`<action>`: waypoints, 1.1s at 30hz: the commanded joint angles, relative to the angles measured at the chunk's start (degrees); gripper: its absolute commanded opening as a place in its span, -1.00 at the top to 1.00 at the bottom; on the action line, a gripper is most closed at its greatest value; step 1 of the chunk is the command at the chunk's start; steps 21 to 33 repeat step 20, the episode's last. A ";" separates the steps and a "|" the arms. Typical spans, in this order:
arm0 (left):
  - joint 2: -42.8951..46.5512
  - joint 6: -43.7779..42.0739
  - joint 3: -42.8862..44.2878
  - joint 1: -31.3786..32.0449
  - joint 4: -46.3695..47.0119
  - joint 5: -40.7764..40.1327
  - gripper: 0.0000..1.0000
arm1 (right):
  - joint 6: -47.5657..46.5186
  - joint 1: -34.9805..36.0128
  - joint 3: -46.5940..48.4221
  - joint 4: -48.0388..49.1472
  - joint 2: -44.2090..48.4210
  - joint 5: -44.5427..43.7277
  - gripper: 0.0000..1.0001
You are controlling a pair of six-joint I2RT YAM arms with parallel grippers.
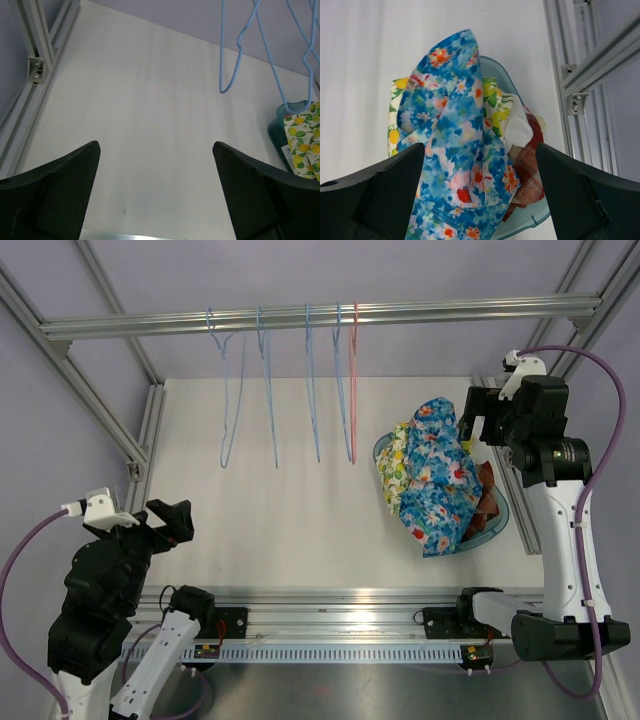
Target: Remove the skirt from the hanger
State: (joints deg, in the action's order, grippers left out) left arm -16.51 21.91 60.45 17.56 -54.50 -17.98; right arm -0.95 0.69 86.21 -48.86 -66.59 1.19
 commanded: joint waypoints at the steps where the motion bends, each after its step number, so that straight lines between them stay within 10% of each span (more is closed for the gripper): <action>1: -0.36 -4.24 2.48 0.19 -0.78 -5.74 -0.98 | 4.99 -0.25 0.01 3.77 0.14 -9.80 -0.99; 33: -0.80 -16.99 -1.47 0.19 5.90 -9.27 -0.98 | -2.80 -0.25 -10.19 10.54 5.24 -7.53 -0.99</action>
